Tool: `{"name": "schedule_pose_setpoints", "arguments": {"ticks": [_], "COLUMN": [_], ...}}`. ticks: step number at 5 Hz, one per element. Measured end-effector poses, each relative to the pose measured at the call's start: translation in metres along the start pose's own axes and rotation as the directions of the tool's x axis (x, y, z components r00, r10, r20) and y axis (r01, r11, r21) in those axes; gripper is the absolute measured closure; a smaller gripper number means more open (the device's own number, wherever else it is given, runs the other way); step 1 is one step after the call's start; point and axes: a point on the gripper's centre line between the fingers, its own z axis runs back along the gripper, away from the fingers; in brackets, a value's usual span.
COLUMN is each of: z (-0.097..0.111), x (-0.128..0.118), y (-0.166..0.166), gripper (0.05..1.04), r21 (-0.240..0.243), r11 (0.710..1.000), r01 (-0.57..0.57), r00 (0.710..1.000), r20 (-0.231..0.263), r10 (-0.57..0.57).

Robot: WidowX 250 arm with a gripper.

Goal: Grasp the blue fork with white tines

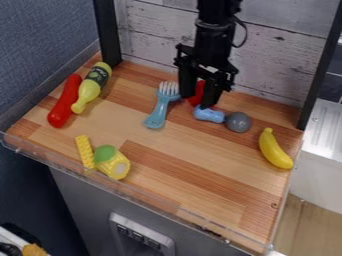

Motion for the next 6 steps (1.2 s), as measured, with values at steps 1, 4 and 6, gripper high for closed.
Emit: {"name": "schedule_pose_setpoints", "arguments": {"ticks": [1, 4, 6], "z": [-0.002, -0.007, -0.025], "x": [-0.006, -0.008, -0.002], "y": [0.013, 0.042, 0.05], "gripper": [0.087, 0.089, 0.085], "r21": [-0.004, -0.017, -0.01], "r11": [0.999, 0.98, 0.99], "r01": [-0.044, -0.201, -0.138], "r00": [0.999, 0.98, 0.99], "r20": [-0.003, -0.001, 0.012], "r10": [0.043, 0.201, 0.139]}}
